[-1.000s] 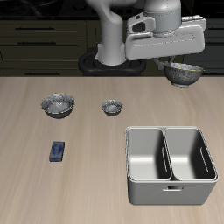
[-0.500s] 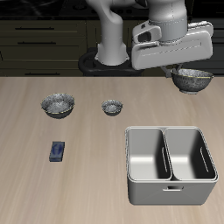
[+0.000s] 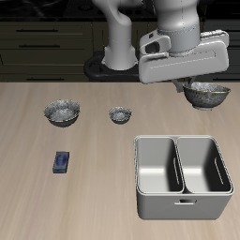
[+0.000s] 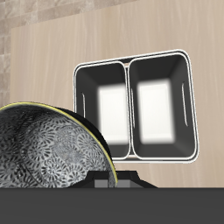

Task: Place the middle-sized bowl in the left side of the drainer

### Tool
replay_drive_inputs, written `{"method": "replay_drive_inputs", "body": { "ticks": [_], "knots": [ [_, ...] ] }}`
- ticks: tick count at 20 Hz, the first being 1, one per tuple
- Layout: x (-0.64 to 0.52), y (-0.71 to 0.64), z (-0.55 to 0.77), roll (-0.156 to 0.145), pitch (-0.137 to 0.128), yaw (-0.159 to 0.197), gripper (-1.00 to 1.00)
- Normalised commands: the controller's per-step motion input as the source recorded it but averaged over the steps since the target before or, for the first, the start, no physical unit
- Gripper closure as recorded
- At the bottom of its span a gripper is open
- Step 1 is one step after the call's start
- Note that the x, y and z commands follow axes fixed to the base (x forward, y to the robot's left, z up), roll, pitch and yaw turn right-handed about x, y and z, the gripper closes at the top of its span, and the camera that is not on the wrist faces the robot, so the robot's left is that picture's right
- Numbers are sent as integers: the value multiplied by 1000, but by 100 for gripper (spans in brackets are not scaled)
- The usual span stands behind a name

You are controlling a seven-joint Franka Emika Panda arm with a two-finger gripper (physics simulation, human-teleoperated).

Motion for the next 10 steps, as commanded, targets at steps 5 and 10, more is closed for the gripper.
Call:
{"method": "replay_drive_inputs", "body": {
  "ticks": [5,10],
  "knots": [
    [86,-5,-81,15,6,-12,100],
    [52,-36,-199,12,12,25,100]
  ]
}}
